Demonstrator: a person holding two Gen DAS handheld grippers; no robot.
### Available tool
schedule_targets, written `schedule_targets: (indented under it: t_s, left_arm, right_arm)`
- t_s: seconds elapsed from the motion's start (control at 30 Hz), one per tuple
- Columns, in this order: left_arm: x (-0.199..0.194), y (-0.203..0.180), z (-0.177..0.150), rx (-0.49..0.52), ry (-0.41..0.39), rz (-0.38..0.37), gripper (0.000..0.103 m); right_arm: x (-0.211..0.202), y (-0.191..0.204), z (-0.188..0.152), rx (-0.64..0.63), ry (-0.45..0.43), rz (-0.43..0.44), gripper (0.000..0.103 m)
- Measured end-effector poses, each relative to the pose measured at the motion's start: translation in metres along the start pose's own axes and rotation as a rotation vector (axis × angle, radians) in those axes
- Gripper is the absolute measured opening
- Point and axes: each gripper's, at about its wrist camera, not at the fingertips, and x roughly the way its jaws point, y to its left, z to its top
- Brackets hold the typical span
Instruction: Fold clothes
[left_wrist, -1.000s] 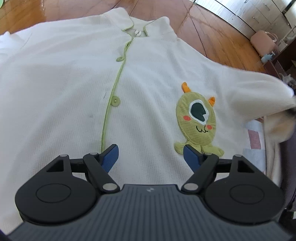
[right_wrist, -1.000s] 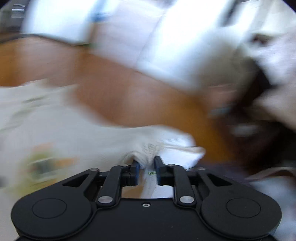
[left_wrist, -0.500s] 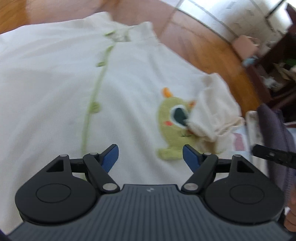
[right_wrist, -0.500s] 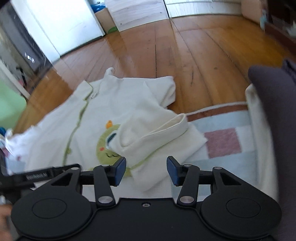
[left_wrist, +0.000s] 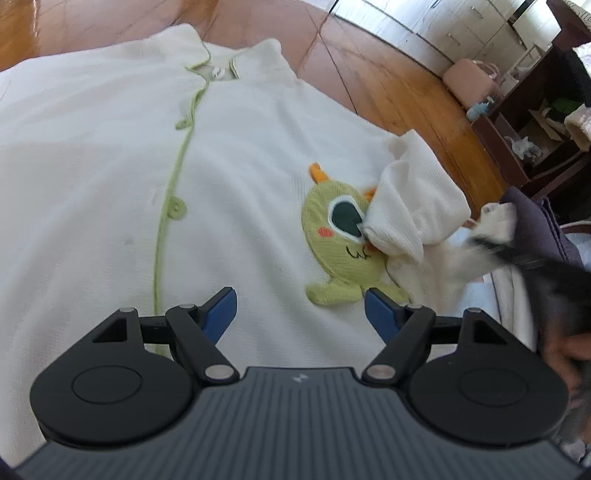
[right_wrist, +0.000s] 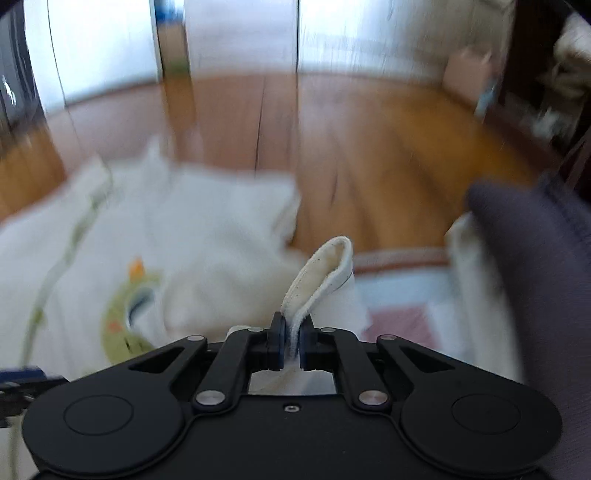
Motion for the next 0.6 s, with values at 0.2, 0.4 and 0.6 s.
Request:
schedule_targets:
  t_s: [0.2, 0.4, 0.6]
  left_arm:
    - [0.008, -0.045, 0.031, 0.100, -0.022, -0.025, 0.077]
    - [0.046, -0.094, 0.048, 0.156, -0.018, -0.111, 0.077]
    - [0.069, -0.120, 0.032, 0.160, 0.043, -0.135, 0.077]
  right_arm:
    - [-0.084, -0.052, 0.050, -0.311, -0.261, -0.315, 0.007]
    - [-0.098, -0.140, 0.087, -0.404, -0.220, -0.537, 0.007]
    - [-0.071, -0.189, 0.099, -0.350, -0.134, -0.604, 0.007]
